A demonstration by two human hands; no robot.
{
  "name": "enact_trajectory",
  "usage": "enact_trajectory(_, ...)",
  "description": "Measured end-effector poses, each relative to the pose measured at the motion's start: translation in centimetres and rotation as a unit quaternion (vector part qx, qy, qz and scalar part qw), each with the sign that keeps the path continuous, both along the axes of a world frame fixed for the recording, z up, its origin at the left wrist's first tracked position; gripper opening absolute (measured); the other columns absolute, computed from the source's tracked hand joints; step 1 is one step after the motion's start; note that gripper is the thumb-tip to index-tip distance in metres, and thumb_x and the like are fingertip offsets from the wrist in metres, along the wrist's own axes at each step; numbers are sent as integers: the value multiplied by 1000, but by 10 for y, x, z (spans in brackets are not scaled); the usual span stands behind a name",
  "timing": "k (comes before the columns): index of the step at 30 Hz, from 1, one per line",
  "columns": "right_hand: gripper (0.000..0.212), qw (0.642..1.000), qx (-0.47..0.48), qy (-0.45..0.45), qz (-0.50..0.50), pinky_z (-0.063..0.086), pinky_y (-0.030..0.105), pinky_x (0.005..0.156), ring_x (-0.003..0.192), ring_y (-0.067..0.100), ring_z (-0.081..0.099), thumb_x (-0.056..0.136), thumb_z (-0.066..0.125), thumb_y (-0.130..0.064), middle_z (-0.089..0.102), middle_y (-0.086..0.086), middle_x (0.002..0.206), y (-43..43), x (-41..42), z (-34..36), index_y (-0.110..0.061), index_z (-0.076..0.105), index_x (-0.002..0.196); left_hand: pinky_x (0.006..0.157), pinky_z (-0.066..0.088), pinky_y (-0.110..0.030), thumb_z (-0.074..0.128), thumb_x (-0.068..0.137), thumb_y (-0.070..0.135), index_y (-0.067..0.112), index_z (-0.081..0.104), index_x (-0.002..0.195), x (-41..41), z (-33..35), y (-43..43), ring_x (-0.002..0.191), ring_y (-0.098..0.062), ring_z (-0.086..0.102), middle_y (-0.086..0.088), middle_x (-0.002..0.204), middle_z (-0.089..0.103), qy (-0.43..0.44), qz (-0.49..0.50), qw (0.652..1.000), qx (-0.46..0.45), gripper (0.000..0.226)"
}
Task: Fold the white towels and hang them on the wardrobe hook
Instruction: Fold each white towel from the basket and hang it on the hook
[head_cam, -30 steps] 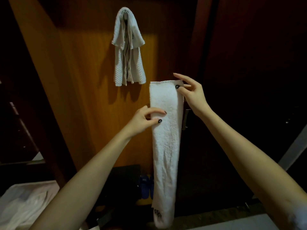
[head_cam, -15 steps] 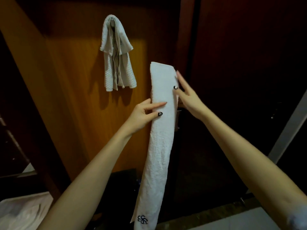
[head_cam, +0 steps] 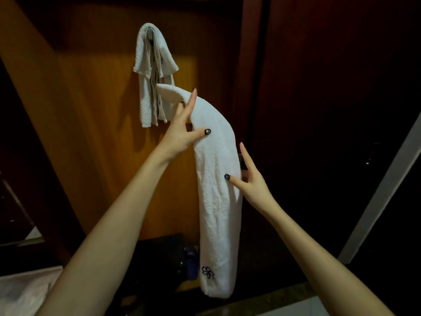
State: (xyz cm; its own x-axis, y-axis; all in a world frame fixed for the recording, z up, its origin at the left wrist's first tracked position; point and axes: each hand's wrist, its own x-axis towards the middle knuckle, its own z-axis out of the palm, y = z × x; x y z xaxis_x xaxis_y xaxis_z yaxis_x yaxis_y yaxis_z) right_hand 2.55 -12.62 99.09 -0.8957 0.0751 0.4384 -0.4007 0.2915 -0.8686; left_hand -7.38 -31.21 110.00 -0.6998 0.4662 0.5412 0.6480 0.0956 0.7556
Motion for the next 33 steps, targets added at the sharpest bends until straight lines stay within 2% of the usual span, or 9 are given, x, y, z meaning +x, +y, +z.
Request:
enact_trajectory(5, 61, 995, -58, 75, 13, 55, 23, 86, 123, 7, 56, 95, 61, -13, 45, -31, 140, -9, -6, 1, -46, 39, 141, 115, 24, -54, 65, 90, 27, 39, 28, 146, -2, -5, -2, 145, -22, 15, 9, 137, 36, 38, 29, 999, 13, 69)
enact_trajectory(8, 54, 995, -67, 74, 14, 54, 21, 84, 120, 3, 56, 95, 61, -12, 51, -29, 134, -8, -11, 8, -44, 45, 136, 110, 33, -53, 64, 91, 20, 35, 39, 142, -2, -15, -7, 140, -23, 31, 12, 132, 43, -50, 5, 995, 87, 59)
enact_trajectory(12, 55, 988, 111, 30, -106, 32, 19, 106, 134, 8, 38, 93, 55, -9, 41, -4, 146, -13, -18, 18, -35, 46, 141, 103, 40, -20, 62, 91, 14, 20, 37, 146, 0, -25, -8, 129, -14, 34, -8, 144, 33, -21, 104, 993, 52, 61)
enact_trajectory(14, 47, 970, 148, 96, -167, 31, 7, 99, 121, 1, 43, 93, 56, -12, 48, 1, 134, -22, -14, 19, -27, 52, 137, 86, 47, -25, 55, 95, 10, 16, 33, 148, 6, -27, -2, 106, -14, 43, -12, 123, 38, 7, 91, 995, 33, 58)
enact_trajectory(16, 39, 953, 188, 158, -176, 41, 18, 96, 112, 5, 50, 93, 59, -14, 55, 1, 121, -30, -8, 17, -23, 60, 131, 70, 45, -30, 45, 99, 10, 17, 29, 149, 13, -25, 3, 84, -16, 42, -13, 108, 36, 9, 85, 996, 21, 53)
enact_trajectory(20, 39, 922, 290, 149, -208, 47, 44, 98, 121, 23, 51, 95, 59, -26, 57, 8, 128, -50, -8, 4, -27, 57, 134, 47, 38, -14, 30, 104, 17, 26, 24, 150, 21, -12, 6, 63, -7, 39, -25, 129, 35, -66, 54, 996, 24, 47)
enact_trajectory(25, 57, 926, 223, 151, -263, 55, 41, 84, 107, 25, 63, 85, 67, -48, 63, 7, 118, -69, -19, 7, -17, 41, 126, 56, 37, -24, 30, 104, 14, 26, 21, 151, 29, -4, 8, 70, -8, 36, -1, 107, 30, -82, 13, 996, 26, 49)
enact_trajectory(30, 52, 926, 200, 183, -263, 58, 42, 70, 90, 33, 69, 89, 60, -15, 67, 16, 109, -70, -28, 7, -24, 29, 130, 61, 48, -17, 32, 103, 17, 28, 19, 151, 27, -2, 5, 76, -6, 45, -6, 135, 26, -45, 46, 998, 4, 51)
enact_trajectory(33, 53, 921, 227, 221, -228, 58, 37, 68, 88, 28, 68, 91, 56, -4, 66, 15, 111, -56, -26, 8, -21, 38, 139, 79, 55, -29, 33, 103, 19, 27, 20, 151, 19, -1, -2, 95, -17, 48, -3, 125, 28, 0, 97, 995, -26, 51)
